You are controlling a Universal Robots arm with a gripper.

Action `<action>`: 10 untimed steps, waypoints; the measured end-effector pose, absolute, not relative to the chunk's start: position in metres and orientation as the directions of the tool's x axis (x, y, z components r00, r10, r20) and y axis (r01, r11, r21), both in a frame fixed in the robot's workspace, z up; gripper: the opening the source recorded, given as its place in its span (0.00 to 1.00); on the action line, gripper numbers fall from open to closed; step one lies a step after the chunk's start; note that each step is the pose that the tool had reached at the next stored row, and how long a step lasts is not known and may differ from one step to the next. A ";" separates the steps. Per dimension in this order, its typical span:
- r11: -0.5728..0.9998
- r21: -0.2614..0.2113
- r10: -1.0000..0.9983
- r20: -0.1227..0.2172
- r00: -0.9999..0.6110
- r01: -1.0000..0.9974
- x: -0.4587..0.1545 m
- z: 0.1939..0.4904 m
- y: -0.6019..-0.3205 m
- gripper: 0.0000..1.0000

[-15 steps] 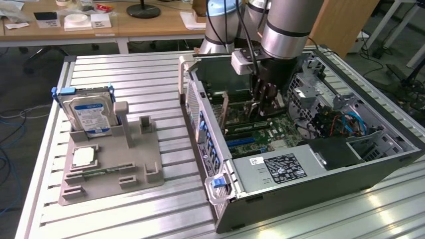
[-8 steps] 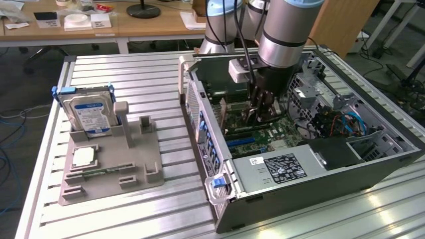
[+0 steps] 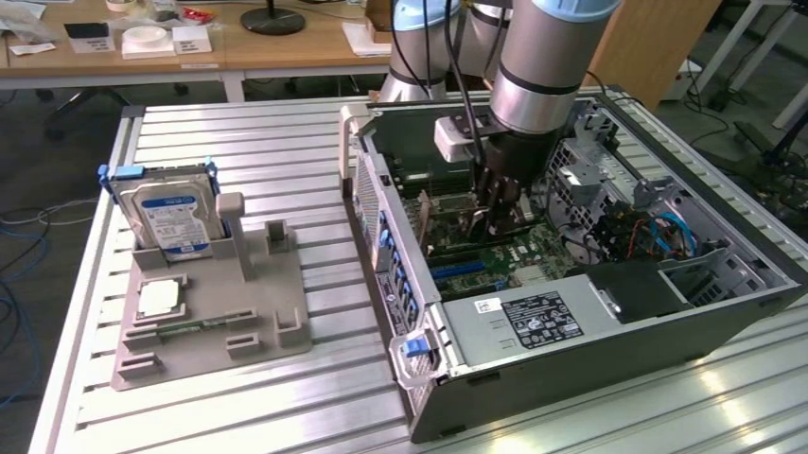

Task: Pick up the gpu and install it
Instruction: 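Insert the gpu into the slot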

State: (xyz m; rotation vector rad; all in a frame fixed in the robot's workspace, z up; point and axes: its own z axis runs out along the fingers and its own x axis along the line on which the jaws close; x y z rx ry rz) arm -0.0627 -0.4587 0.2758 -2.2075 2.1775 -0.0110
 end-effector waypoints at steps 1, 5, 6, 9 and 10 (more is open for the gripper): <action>-0.013 -0.034 -1.000 -0.024 0.014 -0.999 -0.063 0.276 -0.459 0.28; -0.013 -0.034 -1.000 -0.024 0.014 -0.999 -0.063 0.275 -0.459 0.28; -0.013 -0.034 -1.000 -0.024 0.014 -0.999 -0.063 0.275 -0.460 0.28; -0.013 -0.034 -1.000 -0.024 0.014 -0.999 -0.063 0.275 -0.462 0.28; -0.013 -0.034 -1.000 -0.024 0.014 -0.999 -0.063 0.275 -0.463 0.28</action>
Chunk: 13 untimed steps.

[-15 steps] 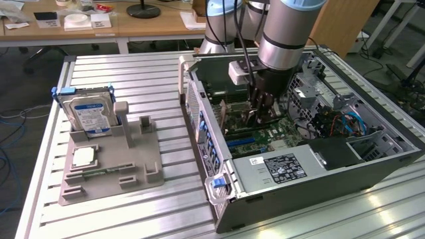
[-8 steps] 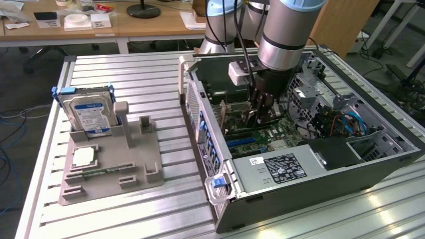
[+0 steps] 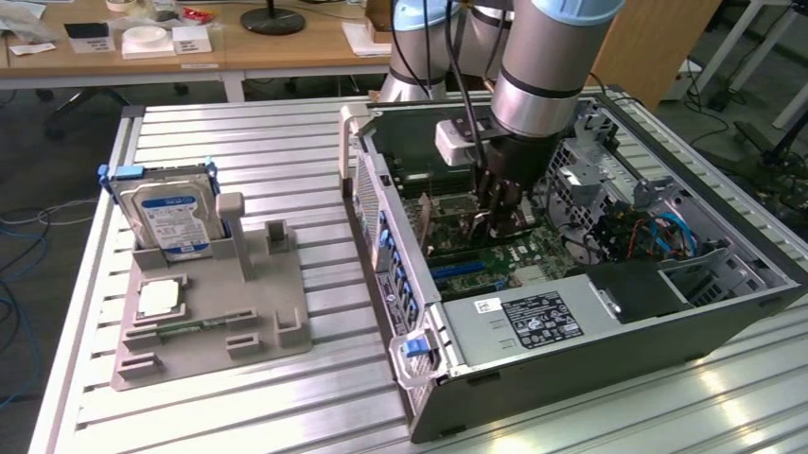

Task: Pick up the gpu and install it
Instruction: 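Insert the gpu into the slot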

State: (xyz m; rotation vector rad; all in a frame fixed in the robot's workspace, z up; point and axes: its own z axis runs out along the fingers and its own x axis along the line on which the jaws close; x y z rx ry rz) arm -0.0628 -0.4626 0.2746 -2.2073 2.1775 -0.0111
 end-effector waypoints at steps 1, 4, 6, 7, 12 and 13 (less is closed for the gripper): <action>-0.013 -0.034 -1.000 -0.023 0.014 -0.999 -0.063 0.275 -0.463 0.28; -0.013 -0.034 -1.000 -0.024 0.014 -0.999 -0.063 0.274 -0.463 0.28; -0.013 -0.033 -1.000 -0.023 0.014 -0.999 -0.063 0.270 -0.463 0.28; -0.013 -0.033 -1.000 -0.024 0.014 -0.999 -0.063 0.268 -0.463 0.28; -0.014 -0.032 -1.000 -0.023 0.014 -0.999 -0.064 0.263 -0.463 0.28; -0.013 -0.032 -1.000 -0.024 0.014 -0.999 -0.064 0.262 -0.463 0.28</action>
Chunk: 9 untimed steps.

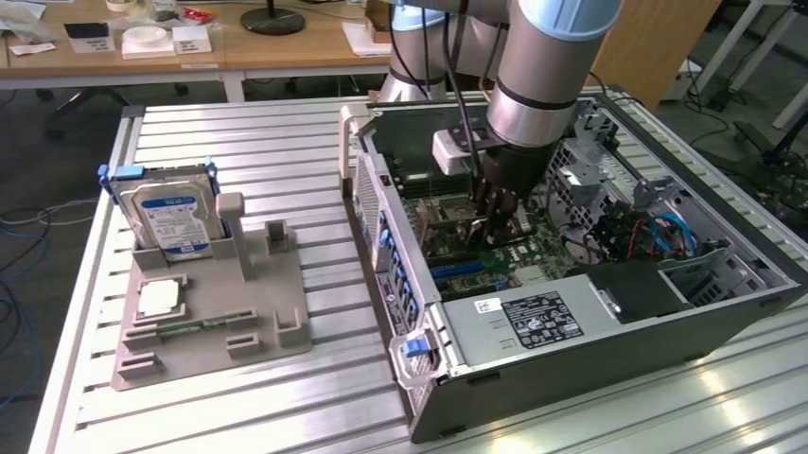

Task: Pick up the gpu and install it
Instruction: 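Insert the gpu into the slot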

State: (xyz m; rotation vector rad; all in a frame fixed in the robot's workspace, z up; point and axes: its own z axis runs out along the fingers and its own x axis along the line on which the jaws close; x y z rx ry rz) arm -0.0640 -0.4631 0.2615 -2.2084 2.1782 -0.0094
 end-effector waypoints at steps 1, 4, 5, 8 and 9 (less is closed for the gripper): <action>-0.013 -0.032 -1.000 -0.024 0.014 -0.999 -0.064 0.260 -0.464 0.28; -0.013 -0.032 -1.000 -0.024 0.014 -0.999 -0.066 0.256 -0.464 0.28; -0.013 -0.032 -1.000 -0.024 0.014 -0.999 -0.067 0.254 -0.464 0.28; -0.013 -0.033 -1.000 -0.024 0.014 -0.999 -0.067 0.249 -0.464 0.28; -0.013 -0.032 -1.000 -0.024 0.014 -0.999 -0.067 0.248 -0.464 0.28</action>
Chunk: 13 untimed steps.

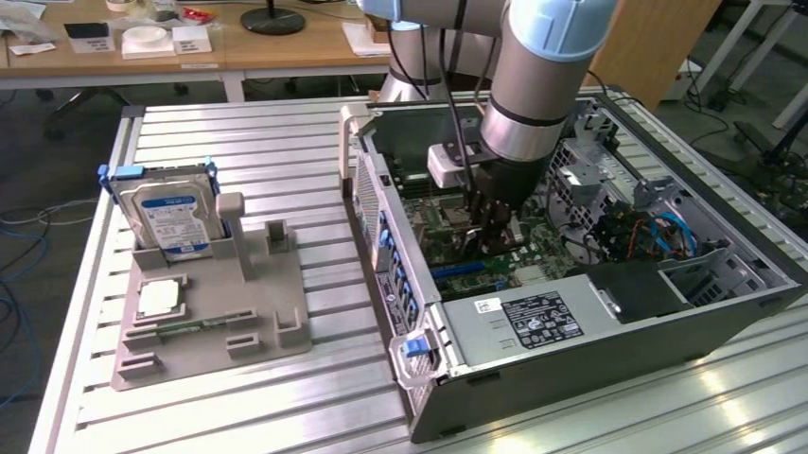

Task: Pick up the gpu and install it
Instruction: 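Insert the gpu into the slot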

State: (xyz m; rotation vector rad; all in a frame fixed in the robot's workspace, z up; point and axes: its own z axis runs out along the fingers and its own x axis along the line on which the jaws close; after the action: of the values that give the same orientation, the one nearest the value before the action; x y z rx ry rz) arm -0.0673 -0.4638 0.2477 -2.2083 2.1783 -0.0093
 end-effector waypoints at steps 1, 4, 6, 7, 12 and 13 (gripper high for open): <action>-0.013 -0.032 -1.000 -0.023 0.014 -0.999 -0.068 0.247 -0.464 0.28; -0.013 -0.032 -1.000 -0.024 0.014 -0.999 -0.070 0.245 -0.464 0.28; -0.013 -0.032 -1.000 -0.023 0.014 -0.999 -0.071 0.244 -0.464 0.28; -0.013 -0.032 -1.000 -0.024 0.014 -0.999 -0.071 0.243 -0.464 0.28; -0.013 -0.032 -1.000 -0.023 0.014 -0.999 -0.073 0.238 -0.464 0.28; -0.013 -0.032 -1.000 -0.023 0.014 -0.999 -0.073 0.238 -0.464 0.28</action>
State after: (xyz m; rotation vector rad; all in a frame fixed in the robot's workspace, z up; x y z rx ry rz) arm -0.0732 -0.4638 0.2375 -2.2087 2.1788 -0.0088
